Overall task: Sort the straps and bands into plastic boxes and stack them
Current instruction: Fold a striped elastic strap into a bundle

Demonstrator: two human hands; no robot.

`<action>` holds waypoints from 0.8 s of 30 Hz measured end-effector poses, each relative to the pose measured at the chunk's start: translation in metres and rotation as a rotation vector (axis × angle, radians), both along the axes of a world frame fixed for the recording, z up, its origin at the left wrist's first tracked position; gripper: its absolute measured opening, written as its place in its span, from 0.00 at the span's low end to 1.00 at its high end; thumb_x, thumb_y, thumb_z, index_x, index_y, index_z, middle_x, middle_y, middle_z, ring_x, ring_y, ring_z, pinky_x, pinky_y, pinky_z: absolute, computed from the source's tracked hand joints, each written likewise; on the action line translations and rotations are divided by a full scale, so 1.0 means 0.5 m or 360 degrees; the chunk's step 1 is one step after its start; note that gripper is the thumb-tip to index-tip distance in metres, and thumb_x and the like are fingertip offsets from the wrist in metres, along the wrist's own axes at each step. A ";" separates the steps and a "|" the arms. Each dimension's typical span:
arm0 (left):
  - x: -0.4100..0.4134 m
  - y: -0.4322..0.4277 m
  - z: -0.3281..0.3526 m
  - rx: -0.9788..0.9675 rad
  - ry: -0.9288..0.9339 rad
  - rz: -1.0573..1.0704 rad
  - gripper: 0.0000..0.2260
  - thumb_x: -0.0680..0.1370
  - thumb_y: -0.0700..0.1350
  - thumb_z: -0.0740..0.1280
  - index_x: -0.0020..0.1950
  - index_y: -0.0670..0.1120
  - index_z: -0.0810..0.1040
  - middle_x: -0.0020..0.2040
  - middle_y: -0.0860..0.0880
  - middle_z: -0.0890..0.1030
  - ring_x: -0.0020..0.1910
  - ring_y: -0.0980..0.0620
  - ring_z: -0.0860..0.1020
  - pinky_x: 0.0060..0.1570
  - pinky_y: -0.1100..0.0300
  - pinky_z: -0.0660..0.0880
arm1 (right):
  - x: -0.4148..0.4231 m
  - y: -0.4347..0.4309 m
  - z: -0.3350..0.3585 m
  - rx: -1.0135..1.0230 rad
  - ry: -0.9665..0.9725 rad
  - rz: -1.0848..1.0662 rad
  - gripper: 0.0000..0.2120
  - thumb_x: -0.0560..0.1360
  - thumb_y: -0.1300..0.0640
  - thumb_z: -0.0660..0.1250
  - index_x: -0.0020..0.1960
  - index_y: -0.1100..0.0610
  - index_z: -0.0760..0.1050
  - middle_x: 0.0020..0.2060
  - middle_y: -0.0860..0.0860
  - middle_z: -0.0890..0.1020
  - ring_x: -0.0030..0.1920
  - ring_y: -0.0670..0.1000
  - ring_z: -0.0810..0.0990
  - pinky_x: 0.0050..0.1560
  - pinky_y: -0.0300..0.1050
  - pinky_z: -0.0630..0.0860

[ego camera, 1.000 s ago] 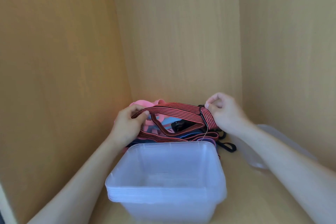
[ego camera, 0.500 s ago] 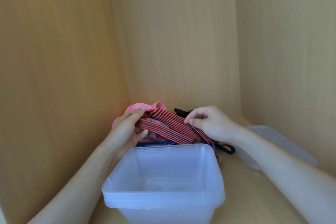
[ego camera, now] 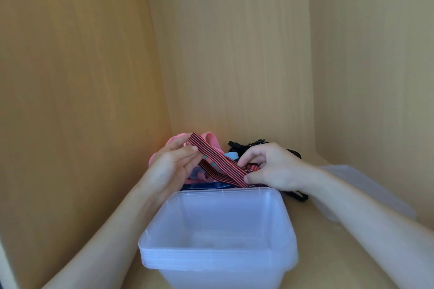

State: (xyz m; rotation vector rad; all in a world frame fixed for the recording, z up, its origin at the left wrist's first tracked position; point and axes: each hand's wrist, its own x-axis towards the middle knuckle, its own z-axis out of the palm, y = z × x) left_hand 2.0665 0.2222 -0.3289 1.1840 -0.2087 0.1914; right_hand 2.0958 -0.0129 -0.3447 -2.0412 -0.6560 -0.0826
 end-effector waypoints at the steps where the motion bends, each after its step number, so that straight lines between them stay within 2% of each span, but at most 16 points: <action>1: 0.000 -0.001 0.000 0.0030 -0.0012 -0.0017 0.18 0.80 0.31 0.62 0.69 0.37 0.74 0.65 0.37 0.80 0.63 0.44 0.81 0.61 0.55 0.77 | 0.001 -0.002 0.001 0.0023 0.0017 -0.0005 0.13 0.69 0.67 0.77 0.47 0.50 0.82 0.43 0.44 0.87 0.38 0.39 0.84 0.42 0.34 0.77; 4: 0.002 -0.004 0.002 0.0093 -0.0013 0.0022 0.18 0.80 0.31 0.61 0.69 0.39 0.74 0.63 0.36 0.81 0.61 0.43 0.82 0.58 0.55 0.80 | 0.001 -0.008 0.004 0.0119 0.0072 -0.0053 0.14 0.69 0.67 0.76 0.46 0.50 0.83 0.42 0.44 0.87 0.41 0.41 0.85 0.44 0.36 0.78; 7: 0.003 -0.005 0.005 0.0115 -0.0030 0.0134 0.20 0.80 0.31 0.62 0.71 0.43 0.71 0.58 0.38 0.83 0.56 0.41 0.84 0.51 0.55 0.81 | -0.004 -0.012 0.022 0.0429 0.0182 -0.0086 0.13 0.71 0.70 0.74 0.47 0.53 0.85 0.41 0.48 0.87 0.44 0.50 0.87 0.43 0.43 0.83; 10: 0.002 -0.005 0.008 0.0132 -0.0058 0.0185 0.23 0.79 0.30 0.64 0.71 0.47 0.67 0.56 0.38 0.84 0.52 0.41 0.85 0.49 0.55 0.80 | -0.013 -0.011 0.053 0.0849 0.0335 -0.0002 0.12 0.73 0.73 0.70 0.52 0.60 0.83 0.45 0.56 0.86 0.41 0.55 0.86 0.40 0.47 0.83; 13: 0.004 0.000 0.011 0.0067 -0.0084 0.0221 0.20 0.77 0.30 0.65 0.67 0.45 0.71 0.50 0.38 0.86 0.41 0.45 0.85 0.39 0.57 0.82 | -0.016 -0.004 0.103 0.1098 0.0421 0.0080 0.13 0.76 0.73 0.67 0.58 0.63 0.79 0.43 0.59 0.84 0.35 0.52 0.83 0.34 0.44 0.80; 15: 0.005 0.005 0.009 0.0114 -0.0083 0.0261 0.18 0.77 0.30 0.66 0.64 0.44 0.75 0.49 0.39 0.86 0.38 0.48 0.84 0.35 0.59 0.80 | -0.012 0.001 0.151 0.1145 0.0400 0.0087 0.14 0.77 0.72 0.66 0.61 0.65 0.78 0.41 0.57 0.84 0.33 0.50 0.83 0.32 0.43 0.79; 19: 0.006 0.010 0.002 0.0221 -0.0086 0.0266 0.14 0.75 0.33 0.69 0.59 0.45 0.80 0.46 0.41 0.86 0.38 0.49 0.84 0.34 0.60 0.78 | -0.002 0.032 0.251 0.1125 0.0278 0.0164 0.17 0.77 0.69 0.65 0.65 0.64 0.77 0.37 0.54 0.83 0.32 0.49 0.81 0.31 0.41 0.77; 22: 0.002 0.005 0.002 0.0268 -0.0092 0.0217 0.11 0.70 0.36 0.72 0.50 0.47 0.85 0.43 0.40 0.85 0.35 0.48 0.82 0.31 0.59 0.77 | 0.011 0.057 0.296 0.1183 0.0213 0.0265 0.16 0.77 0.68 0.65 0.64 0.62 0.78 0.35 0.52 0.82 0.30 0.48 0.80 0.29 0.39 0.76; 24: -0.002 0.003 0.004 0.0307 -0.0100 0.0208 0.09 0.70 0.35 0.72 0.44 0.48 0.86 0.41 0.40 0.85 0.33 0.47 0.81 0.29 0.58 0.77 | 0.022 0.072 0.306 0.1197 0.0194 0.0321 0.14 0.77 0.69 0.65 0.61 0.60 0.80 0.34 0.51 0.83 0.31 0.48 0.80 0.30 0.40 0.76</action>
